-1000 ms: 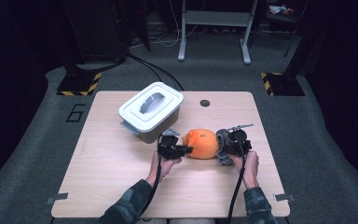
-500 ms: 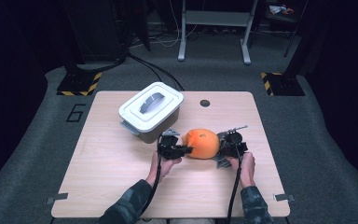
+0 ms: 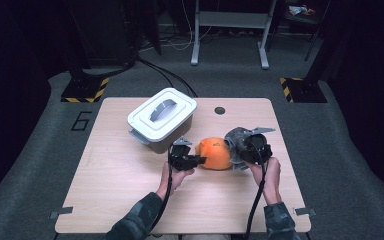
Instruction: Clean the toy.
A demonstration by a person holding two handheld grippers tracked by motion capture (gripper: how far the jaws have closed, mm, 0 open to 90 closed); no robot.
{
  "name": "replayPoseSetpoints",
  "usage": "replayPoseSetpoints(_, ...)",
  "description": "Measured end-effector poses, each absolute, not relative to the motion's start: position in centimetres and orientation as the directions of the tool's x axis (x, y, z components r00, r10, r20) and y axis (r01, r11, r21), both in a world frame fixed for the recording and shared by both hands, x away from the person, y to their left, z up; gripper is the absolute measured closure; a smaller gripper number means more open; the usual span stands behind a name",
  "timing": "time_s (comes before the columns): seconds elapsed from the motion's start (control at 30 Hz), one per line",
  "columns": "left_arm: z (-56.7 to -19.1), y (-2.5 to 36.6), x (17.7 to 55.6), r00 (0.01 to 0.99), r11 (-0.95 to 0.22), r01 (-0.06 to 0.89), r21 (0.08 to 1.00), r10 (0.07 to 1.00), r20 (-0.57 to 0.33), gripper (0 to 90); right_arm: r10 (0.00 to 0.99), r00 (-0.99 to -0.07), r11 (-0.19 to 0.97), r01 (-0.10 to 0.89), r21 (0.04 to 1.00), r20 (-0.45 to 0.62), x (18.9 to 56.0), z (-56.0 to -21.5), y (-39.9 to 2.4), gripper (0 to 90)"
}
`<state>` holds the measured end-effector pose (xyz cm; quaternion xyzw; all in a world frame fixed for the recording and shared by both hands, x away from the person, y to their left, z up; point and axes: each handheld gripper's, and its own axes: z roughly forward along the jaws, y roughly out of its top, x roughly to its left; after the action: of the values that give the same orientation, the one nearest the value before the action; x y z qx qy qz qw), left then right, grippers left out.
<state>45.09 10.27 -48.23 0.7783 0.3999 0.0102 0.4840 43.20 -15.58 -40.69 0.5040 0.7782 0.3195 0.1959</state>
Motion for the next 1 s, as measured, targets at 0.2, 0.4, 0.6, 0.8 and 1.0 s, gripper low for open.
replayPoseSetpoints(0.2, -48.3, 10.3, 45.1, 0.684, -0.213, 0.606, 0.766, 0.631, -0.366, 79.9, 0.89, -0.455, 0.335, 0.673, 0.659, 0.013, 44.0, -42.1, -13.8, 70.3)
replayPoseSetpoints(0.4, -48.2, 10.2, 45.0, 0.709, -0.223, 0.577, 0.786, 0.614, -0.347, 65.5, 0.898, -0.439, 0.326, 0.682, 0.654, 0.011, 44.4, -42.5, -14.0, 70.3)
replayPoseSetpoints(0.6, -48.4, 10.2, 44.6, 0.717, -0.263, 0.532, 0.805, 0.646, -0.263, 51.8, 0.901, -0.433, 0.314, 0.689, 0.654, 0.023, 44.7, -42.3, -14.1, 70.3)
replayPoseSetpoints(0.8, -48.5, 9.4, 44.1, 0.718, -0.36, 0.443, 0.821, 0.691, -0.084, 45.3, 0.904, -0.428, 0.312, 0.688, 0.655, 0.019, 45.0, -42.1, -13.9, 70.2)
replayPoseSetpoints(1.0, -48.6, 8.2, 43.5, 0.715, -0.453, 0.371, 0.81, 0.697, 0.062, 49.1, 0.904, -0.427, 0.319, 0.684, 0.657, 0.006, 44.9, -42.0, -13.4, 70.3)
